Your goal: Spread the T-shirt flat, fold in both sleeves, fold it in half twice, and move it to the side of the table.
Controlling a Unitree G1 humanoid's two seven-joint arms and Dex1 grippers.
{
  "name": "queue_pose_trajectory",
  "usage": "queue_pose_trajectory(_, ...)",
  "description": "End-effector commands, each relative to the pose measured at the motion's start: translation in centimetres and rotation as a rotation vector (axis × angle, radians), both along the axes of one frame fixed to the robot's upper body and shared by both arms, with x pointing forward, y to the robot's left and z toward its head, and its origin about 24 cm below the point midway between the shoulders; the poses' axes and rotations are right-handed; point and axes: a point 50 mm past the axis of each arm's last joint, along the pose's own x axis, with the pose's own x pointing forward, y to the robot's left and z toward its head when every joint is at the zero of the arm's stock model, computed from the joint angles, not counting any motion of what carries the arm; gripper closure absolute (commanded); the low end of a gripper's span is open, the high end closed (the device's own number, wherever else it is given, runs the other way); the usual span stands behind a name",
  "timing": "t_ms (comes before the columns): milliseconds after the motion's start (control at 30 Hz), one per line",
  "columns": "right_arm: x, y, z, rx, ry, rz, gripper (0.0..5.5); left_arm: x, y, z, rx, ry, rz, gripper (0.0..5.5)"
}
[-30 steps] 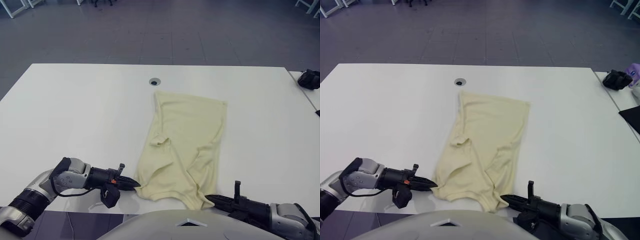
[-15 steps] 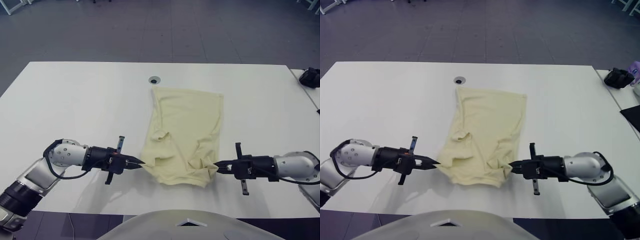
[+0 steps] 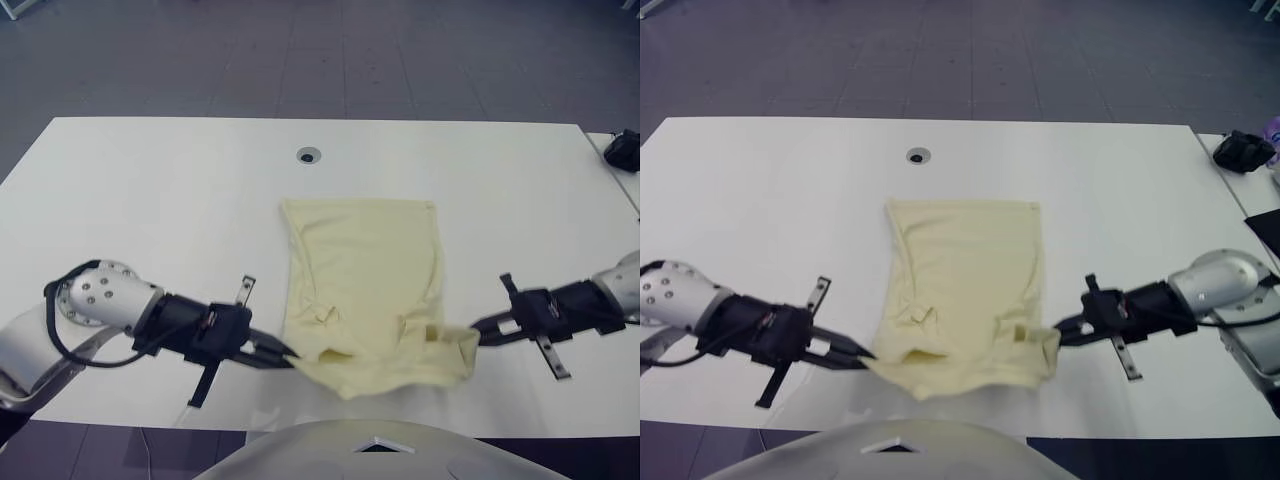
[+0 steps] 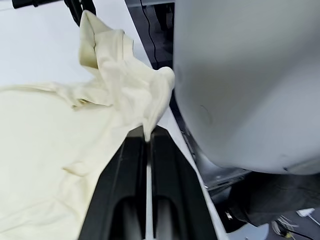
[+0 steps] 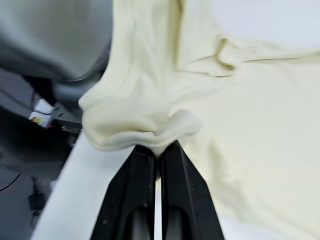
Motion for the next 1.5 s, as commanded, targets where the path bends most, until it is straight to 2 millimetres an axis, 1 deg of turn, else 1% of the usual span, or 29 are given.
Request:
queue_pose_trajectory(33, 5.6, 0.6, -0.1, 0.047, -0.027, -0.092, 5.50, 6.5, 1.4, -0.4, 0.018, 0.013, 0.137, 5.46)
queue_pose_trajectory(100, 7.8, 1.2, -0.5, 0.075, -0.006, -0.130, 5.50, 9.5, 1.8, -0.8, 0.000, 0.052, 0.198, 5.46)
queue_pose_trajectory(200, 10.5, 1.9, -1.3, 0.077, 0.016, -0.168, 5.50, 12.5, 1.7, -1.9, 0.016, 0.099, 0.238, 5.46)
queue_pose_trajectory(267, 12.1, 2.4, -1.5, 0.087, 0.011, -0.212, 5.50, 14.2, 1.3, -2.4, 0.034, 0.105, 0.258, 5.46)
queue_pose_trajectory(333, 13.1, 2.2, -1.8, 0.085, 0.012, -0.262, 5.50, 15.8, 0.6, -2.9, 0.051, 0.106, 0.278, 5.46)
queue_pose_trajectory(500, 14.1, 1.0, -2.5, 0.076, 0.021, -0.361, 5.50, 18.1, -0.7, -3.8, 0.069, 0.077, 0.350, 5.46)
queue_pose_trajectory(633, 14.1, -0.3, -3.1, 0.074, 0.045, -0.438, 5.50, 18.7, -1.0, -4.7, 0.083, 0.078, 0.393, 5.46)
queue_pose_trajectory(700, 14.3, -0.7, -3.3, 0.093, 0.053, -0.495, 5.50, 18.8, -0.9, -5.2, 0.083, 0.083, 0.419, 5.46)
queue_pose_trajectory(867, 15.0, -0.4, -4.0, 0.185, 0.082, -0.653, 5.50, 18.8, 0.2, -6.9, 0.133, 0.092, 0.535, 5.46)
queue_pose_trajectory(933, 15.3, -0.2, -4.3, 0.239, 0.123, -0.712, 5.50, 18.9, 0.5, -7.5, 0.139, 0.098, 0.596, 5.46)
queue_pose_trajectory(967, 15.3, 0.0, -4.6, 0.258, 0.154, -0.740, 5.50, 18.9, 0.5, -7.7, 0.141, 0.105, 0.618, 5.21)
queue_pose_trajectory(1033, 15.3, 0.4, -5.5, 0.278, 0.224, -0.795, 5.50, 18.9, 0.5, -8.2, 0.136, 0.120, 0.666, 4.91)
queue_pose_trajectory(1100, 15.2, 0.9, -6.4, 0.295, 0.329, -0.879, 5.50, 19.1, 0.4, -8.5, 0.123, 0.121, 0.726, 4.56)
queue_pose_trajectory(1133, 15.3, 1.0, -6.8, 0.312, 0.360, -0.943, 5.21, 19.2, 0.4, -8.6, 0.126, 0.111, 0.751, 4.39)
queue_pose_trajectory(1200, 15.6, 0.9, -6.8, 0.374, 0.381, -1.043, 4.98, 19.4, 0.3, -8.5, 0.118, 0.073, 0.787, 4.05)
queue_pose_trajectory(1300, 16.3, -0.1, -6.1, 0.498, 0.379, -1.227, 4.38, 20.2, 0.5, -7.4, 0.034, -0.004, 0.874, 3.43)
queue_pose_trajectory(1333, 16.4, -0.6, -6.0, 0.511, 0.356, -1.292, 4.27, 20.4, 0.7, -6.9, 0.006, -0.039, 0.903, 3.32)
queue_pose_trajectory(1400, 16.5, -1.4, -5.8, 0.507, 0.298, -1.362, 3.96, 20.9, 1.1, -5.7, -0.059, -0.136, 0.946, 2.99)
queue_pose_trajectory(1433, 16.6, -1.7, -5.6, 0.509, 0.265, -1.357, 3.77, 20.9, 1.2, -5.1, -0.098, -0.168, 0.945, 2.80)
queue_pose_trajectory(1500, 16.6, -1.3, -5.0, 0.503, 0.210, -1.253, 3.44, 20.4, 0.6, -4.9, -0.144, -0.209, 0.854, 2.44)
